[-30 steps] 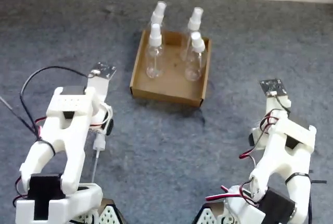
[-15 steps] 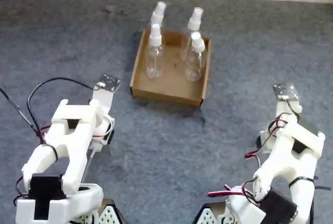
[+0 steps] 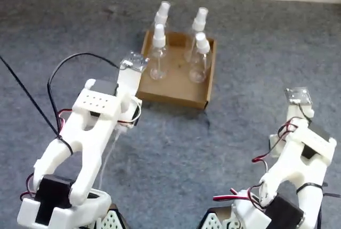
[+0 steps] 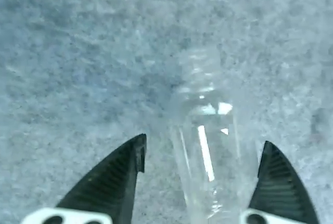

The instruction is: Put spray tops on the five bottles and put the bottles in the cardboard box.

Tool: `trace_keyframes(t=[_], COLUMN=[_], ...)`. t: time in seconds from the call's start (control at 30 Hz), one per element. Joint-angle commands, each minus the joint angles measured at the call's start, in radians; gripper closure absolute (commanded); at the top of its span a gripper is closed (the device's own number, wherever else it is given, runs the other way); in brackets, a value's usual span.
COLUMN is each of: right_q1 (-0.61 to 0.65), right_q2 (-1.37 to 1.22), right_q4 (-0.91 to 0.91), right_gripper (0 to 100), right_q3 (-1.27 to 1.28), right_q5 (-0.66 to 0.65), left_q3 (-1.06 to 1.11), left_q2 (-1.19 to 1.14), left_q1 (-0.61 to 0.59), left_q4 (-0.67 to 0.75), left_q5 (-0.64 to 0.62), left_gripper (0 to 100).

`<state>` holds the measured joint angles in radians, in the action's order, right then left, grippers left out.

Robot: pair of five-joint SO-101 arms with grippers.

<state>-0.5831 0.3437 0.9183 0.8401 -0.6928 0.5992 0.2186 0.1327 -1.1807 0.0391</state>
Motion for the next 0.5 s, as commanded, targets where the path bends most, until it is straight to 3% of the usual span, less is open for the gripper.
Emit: trace_keyframes(t=[0.0,0.17,0.33,0.47], right_q1=[0.051,0.042,0.031,0.012], right_q2=[-0.018,-0.145,-0.288,-0.398], right_q4=[0.085,0.231,0.363,0.381], right_gripper=[72.8,72.8,72.8,73.3], right_q3=[-0.147,-0.387,-0.552,-0.616], right_q5=[0.018,0.014,-0.110,-0.133], left_q3=[0.045,0.101,0.107,0.107], left_q2=[0.018,0.018,0.018,0.018], left_q1=[0.018,0.018,0.018,0.018], left_q4=[0.048,0.091,0.091,0.098], left_q5=[-0.011,-0.005,-0.005,-0.005], left_gripper=[100,100,99,99])
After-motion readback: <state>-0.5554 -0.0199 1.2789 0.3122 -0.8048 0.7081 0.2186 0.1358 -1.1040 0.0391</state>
